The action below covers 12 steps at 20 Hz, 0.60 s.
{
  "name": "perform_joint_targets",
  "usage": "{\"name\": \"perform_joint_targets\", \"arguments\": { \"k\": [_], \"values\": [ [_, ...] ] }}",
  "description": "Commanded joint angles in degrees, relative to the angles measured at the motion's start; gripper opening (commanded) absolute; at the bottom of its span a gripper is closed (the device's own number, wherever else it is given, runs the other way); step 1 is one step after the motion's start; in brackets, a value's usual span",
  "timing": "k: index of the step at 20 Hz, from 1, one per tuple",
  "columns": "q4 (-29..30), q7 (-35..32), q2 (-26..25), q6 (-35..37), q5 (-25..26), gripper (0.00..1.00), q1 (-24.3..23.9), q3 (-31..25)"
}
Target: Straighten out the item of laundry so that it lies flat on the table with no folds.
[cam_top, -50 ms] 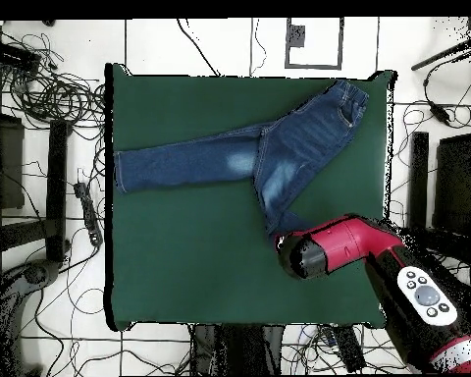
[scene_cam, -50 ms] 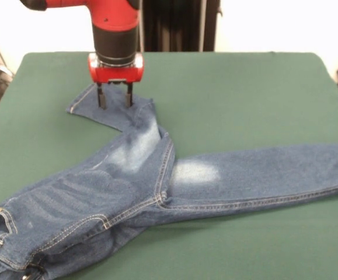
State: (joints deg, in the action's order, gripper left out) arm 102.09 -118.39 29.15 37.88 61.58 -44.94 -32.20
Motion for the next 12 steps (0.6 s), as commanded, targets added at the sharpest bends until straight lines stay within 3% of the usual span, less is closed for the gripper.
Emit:
{"name": "perform_joint_targets", "arguments": {
  "k": [1, 10, 11, 12],
  "values": [
    [-4.6, 16.0, -6.3, 1.2, 4.5, 1.00, 3.5, 0.1],
    [-6.9, 14.4, -9.1, -0.4, 6.3, 1.00, 4.6, 1.0],
    [-6.9, 14.4, -9.2, -0.6, 6.1, 0.00, 4.5, 1.0],
    [-6.9, 14.2, -9.3, -0.7, 5.9, 0.00, 4.4, 0.9]
  ]
}}
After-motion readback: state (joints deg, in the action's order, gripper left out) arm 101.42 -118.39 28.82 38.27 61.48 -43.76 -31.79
